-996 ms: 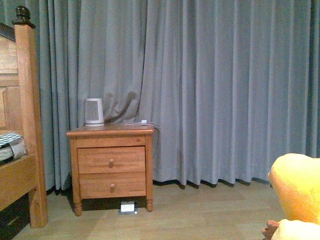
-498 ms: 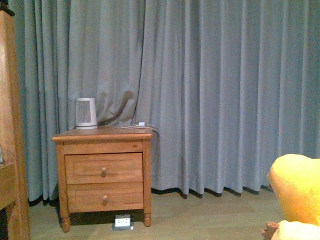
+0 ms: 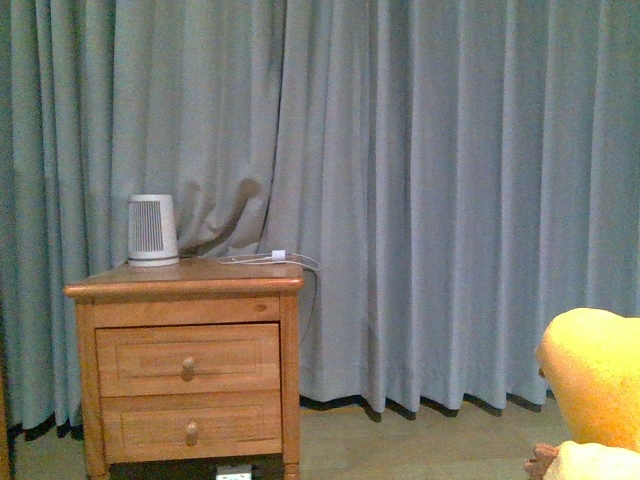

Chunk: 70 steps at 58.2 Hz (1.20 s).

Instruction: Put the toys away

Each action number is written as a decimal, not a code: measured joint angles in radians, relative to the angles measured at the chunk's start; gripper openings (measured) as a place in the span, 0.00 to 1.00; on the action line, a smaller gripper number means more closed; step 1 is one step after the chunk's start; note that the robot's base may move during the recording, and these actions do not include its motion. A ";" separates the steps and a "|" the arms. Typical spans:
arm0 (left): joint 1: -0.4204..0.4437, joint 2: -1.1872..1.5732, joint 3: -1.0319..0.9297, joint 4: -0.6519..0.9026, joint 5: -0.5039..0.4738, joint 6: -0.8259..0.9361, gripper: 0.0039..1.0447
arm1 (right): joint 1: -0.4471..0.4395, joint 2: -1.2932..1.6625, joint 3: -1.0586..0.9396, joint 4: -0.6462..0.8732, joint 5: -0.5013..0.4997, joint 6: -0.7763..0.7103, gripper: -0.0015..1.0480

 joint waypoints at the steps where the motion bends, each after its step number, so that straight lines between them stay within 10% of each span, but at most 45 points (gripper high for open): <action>1: 0.000 0.000 0.000 0.000 0.000 0.000 0.95 | 0.000 0.000 0.000 0.000 0.000 0.000 0.18; 70: 0.000 0.000 0.000 0.000 0.000 0.000 0.95 | 0.000 0.000 0.000 0.000 0.000 0.000 0.18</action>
